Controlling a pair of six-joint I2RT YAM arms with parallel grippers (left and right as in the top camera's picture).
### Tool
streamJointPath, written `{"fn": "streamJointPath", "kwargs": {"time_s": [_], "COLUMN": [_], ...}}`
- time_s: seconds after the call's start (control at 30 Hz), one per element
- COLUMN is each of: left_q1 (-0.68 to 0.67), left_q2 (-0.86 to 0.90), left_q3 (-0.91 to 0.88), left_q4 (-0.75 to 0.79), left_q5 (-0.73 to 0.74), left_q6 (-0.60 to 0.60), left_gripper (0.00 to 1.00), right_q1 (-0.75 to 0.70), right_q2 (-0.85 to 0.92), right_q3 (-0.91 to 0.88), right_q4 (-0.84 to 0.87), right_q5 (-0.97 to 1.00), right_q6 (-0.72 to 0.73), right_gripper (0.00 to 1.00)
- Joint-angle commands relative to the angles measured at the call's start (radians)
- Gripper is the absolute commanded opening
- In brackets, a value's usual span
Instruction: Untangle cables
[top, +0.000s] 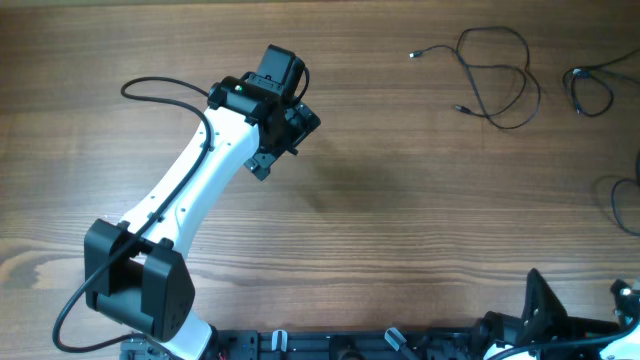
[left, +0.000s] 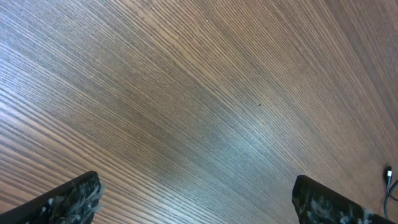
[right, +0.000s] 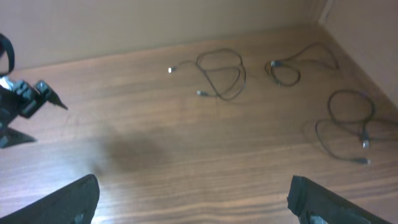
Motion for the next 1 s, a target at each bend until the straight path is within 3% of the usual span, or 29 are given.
{"fn": "streamJointPath", "kwargs": {"time_s": [0.0,0.57,0.77,0.97], "left_q1": [-0.001,-0.001,-0.001,-0.001], "left_q2": [0.008,0.008,0.008,0.008], "left_q3": [-0.001,-0.001,-0.001,-0.001], "left_q4": [0.000,0.000,0.000,-0.001], "left_q5": [0.003,0.003,0.003,0.003], "left_q6": [0.016,0.016,0.016,0.016], "left_gripper": [1.00,1.00,1.00,1.00], "right_q1": [0.003,0.004,0.004,0.004], "right_q2": [-0.001,-0.001,-0.001,-0.089], "right_q3": [0.001,-0.034,-0.242,-0.586], "right_q4": [0.001,0.042,0.255,0.617], "right_q5": [-0.014,-0.072,-0.123,-0.238], "right_q6": [-0.007,0.009,0.008,0.006], "right_gripper": [1.00,1.00,1.00,1.00]}}
